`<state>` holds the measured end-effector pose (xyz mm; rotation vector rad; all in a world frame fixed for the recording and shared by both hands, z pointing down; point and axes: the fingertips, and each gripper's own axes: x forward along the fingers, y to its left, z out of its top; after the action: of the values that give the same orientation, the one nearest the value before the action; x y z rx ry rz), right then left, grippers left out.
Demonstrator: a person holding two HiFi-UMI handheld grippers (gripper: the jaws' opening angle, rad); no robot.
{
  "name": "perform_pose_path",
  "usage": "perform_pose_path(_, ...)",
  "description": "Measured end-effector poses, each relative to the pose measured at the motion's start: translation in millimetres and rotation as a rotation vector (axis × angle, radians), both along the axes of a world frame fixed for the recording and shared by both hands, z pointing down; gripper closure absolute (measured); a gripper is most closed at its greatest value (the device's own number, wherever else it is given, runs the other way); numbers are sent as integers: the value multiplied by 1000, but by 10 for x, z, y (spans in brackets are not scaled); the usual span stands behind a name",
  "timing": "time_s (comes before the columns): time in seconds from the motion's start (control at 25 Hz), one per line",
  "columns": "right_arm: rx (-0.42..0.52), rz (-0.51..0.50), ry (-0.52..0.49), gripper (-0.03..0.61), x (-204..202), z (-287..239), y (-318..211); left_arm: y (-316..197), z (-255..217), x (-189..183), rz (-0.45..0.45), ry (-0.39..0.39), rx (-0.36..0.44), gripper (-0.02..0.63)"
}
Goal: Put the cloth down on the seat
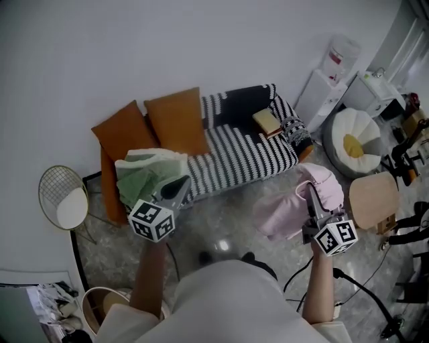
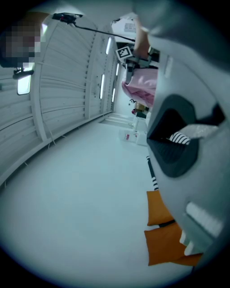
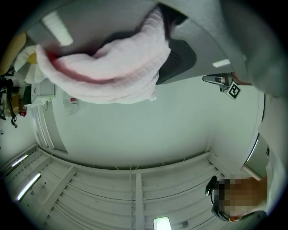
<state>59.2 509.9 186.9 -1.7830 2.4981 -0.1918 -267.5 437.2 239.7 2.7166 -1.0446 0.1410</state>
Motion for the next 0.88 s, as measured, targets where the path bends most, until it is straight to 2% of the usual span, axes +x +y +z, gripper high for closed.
perform_pose_path(0.48,-4,32,-23,449,-448,68,137,0,137,-367,72,-16,-21,614)
perform_pose_path(0.88,-23,45,-31,451,-456,121,135,-70,186,-409,87,-26,-34,615)
